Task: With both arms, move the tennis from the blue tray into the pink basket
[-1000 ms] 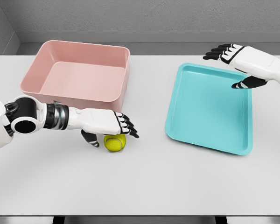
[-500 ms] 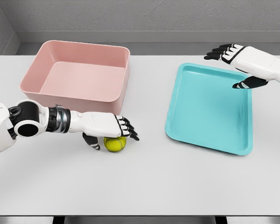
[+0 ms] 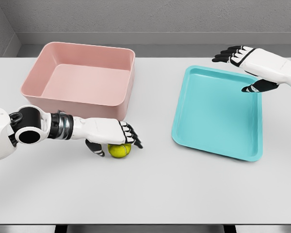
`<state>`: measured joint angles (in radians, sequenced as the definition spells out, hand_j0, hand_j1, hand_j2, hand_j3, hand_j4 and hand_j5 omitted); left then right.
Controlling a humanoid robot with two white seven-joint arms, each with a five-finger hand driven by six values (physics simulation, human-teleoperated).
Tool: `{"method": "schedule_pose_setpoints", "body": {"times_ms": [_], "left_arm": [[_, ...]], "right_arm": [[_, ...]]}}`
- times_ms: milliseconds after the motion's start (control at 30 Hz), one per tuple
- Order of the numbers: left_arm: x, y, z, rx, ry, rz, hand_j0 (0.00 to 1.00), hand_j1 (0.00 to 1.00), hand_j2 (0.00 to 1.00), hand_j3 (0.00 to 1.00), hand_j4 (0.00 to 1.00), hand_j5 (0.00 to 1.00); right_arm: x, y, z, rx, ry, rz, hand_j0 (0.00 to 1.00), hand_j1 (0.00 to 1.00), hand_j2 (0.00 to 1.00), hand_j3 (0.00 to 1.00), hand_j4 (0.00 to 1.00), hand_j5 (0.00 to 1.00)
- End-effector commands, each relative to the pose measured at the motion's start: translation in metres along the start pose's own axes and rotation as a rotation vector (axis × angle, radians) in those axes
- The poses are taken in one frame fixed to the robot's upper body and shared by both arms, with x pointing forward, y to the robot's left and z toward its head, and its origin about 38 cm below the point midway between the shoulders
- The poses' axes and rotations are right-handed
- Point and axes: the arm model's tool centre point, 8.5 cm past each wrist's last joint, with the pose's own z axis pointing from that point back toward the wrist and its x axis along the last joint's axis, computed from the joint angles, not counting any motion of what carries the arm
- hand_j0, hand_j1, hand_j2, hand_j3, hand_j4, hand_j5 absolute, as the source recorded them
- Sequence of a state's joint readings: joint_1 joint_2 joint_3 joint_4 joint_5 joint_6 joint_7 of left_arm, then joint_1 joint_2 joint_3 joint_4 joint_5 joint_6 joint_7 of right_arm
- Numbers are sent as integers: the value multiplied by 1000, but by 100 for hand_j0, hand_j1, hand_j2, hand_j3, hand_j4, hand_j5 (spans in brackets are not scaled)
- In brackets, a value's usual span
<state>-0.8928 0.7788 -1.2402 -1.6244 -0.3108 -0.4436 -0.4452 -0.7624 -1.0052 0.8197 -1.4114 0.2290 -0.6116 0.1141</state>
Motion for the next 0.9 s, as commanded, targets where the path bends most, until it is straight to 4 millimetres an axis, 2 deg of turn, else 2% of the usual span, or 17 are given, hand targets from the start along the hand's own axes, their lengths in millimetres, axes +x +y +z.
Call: {"method": "schedule_pose_setpoints", "body": {"times_ms": [0, 33, 100, 167, 200, 267, 600, 700, 867], "left_arm": [[0, 0, 0, 3, -3, 2, 78, 78, 78, 78, 78, 78], [1, 0, 0, 3, -7, 2, 74, 74, 74, 74, 74, 74], [1, 0, 0, 3, -10, 1, 72, 72, 72, 72, 72, 72], [2, 0, 0, 5, -20, -2, 62, 62, 62, 62, 62, 62], [2, 0, 1, 4, -19, -1, 62, 62, 62, 62, 62, 62], [2, 0, 1, 5, -20, -1, 54, 54, 54, 54, 54, 54], [2, -1, 2, 11, -21, 9, 50, 50, 50, 50, 50, 50], [14, 5, 3, 24, -50, -15, 49, 49, 49, 49, 49, 49], [24, 16, 27, 46, -51, -40, 49, 49, 49, 49, 49, 49]], "right_arm": [[0, -1, 0, -4, 1, -5, 100, 100, 100, 100, 100, 100], [0, -1, 0, -5, -1, -5, 100, 100, 100, 100, 100, 100], [0, 0, 0, -3, -1, -5, 100, 100, 100, 100, 100, 100], [0, 0, 0, -3, -1, -5, 100, 100, 100, 100, 100, 100], [0, 0, 0, -3, -1, -5, 100, 100, 100, 100, 100, 100], [0, 0, 0, -3, -1, -5, 100, 100, 100, 100, 100, 100], [0, 0, 0, -3, -1, -5, 100, 100, 100, 100, 100, 100], [0, 0, 0, -3, -1, -5, 100, 100, 100, 100, 100, 100], [0, -1, 1, -3, 1, -4, 100, 100, 100, 100, 100, 100]]}}
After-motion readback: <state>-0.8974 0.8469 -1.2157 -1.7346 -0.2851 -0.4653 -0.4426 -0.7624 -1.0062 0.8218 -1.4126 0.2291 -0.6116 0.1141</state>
